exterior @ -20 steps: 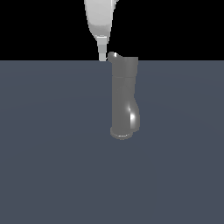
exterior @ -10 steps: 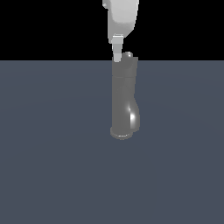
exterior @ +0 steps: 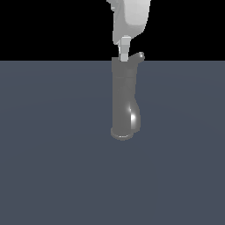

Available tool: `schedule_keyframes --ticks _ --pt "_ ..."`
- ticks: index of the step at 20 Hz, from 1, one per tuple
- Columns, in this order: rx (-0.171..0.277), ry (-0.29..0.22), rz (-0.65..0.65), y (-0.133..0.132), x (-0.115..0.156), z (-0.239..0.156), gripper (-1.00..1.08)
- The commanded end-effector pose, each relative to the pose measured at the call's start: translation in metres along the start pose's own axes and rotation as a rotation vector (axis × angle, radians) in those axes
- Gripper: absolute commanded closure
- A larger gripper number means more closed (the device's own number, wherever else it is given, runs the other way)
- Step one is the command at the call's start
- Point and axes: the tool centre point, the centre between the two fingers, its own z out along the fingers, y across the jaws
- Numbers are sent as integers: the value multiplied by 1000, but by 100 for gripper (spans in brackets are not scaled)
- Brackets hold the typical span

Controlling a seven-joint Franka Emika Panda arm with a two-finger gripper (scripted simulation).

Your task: Turn on the faucet by rotating a designated handle.

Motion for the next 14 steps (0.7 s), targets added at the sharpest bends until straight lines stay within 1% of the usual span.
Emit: schedule_keyframes --ticks 1,6,7,8,14 --pt "13 1 83 -2 54 0 108" --pt "15 1 100 -8 82 0 108" --pt "15 1 100 -8 82 0 108" --pt "-6 -3 19 -8 34 0 108" --pt "-1 -2 40 -25 51 0 108"
